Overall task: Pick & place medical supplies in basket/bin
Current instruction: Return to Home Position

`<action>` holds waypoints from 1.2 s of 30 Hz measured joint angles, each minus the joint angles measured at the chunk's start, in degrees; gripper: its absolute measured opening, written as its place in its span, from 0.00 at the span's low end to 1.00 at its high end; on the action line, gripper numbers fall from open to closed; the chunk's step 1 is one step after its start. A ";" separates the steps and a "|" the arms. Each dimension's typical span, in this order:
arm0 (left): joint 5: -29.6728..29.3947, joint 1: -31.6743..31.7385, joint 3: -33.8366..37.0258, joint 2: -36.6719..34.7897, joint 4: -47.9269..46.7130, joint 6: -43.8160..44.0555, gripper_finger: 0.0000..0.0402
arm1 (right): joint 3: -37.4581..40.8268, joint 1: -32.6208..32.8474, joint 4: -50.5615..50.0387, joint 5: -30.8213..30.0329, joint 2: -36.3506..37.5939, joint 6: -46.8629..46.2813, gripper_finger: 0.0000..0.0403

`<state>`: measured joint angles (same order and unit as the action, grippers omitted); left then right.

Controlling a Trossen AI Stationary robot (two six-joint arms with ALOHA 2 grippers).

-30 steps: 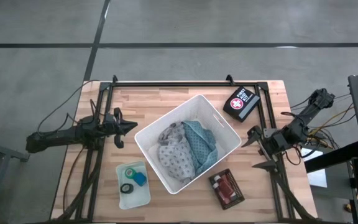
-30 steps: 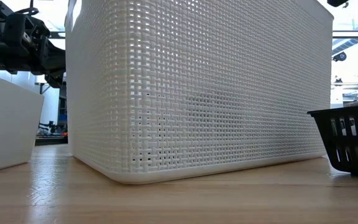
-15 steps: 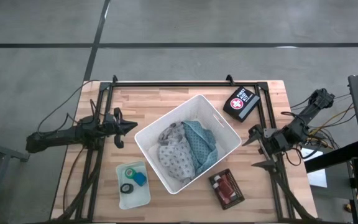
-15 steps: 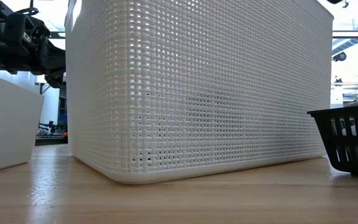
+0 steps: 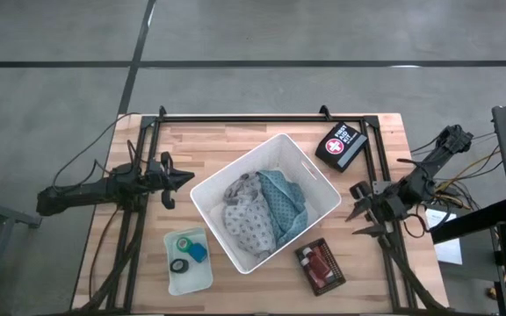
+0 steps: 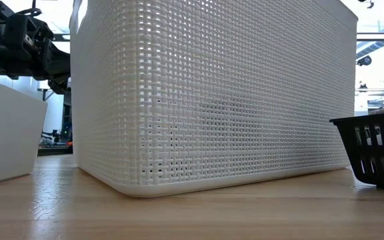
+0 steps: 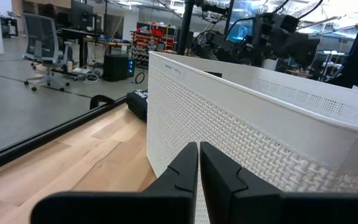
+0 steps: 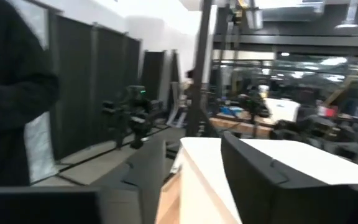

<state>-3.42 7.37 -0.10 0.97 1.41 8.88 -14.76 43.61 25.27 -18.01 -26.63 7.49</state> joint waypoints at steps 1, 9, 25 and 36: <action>0.00 0.00 0.00 0.00 0.00 0.00 0.06 | 0.00 0.01 -0.27 1.16 0.00 -0.01 0.37; 0.00 -0.01 0.00 0.02 0.00 0.02 0.06 | 0.00 0.01 -2.81 4.82 0.00 -4.63 0.09; 0.02 -0.01 0.00 0.02 -0.01 0.02 0.06 | 0.00 0.01 -14.37 5.19 6.17 -6.40 0.02; 0.00 0.01 0.00 0.02 -0.01 0.02 0.06 | 0.00 0.01 -29.14 8.03 20.20 -10.46 0.02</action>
<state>-3.42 7.37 -0.10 0.99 1.40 8.91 -14.76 43.62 -3.88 -9.98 -6.44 -2.97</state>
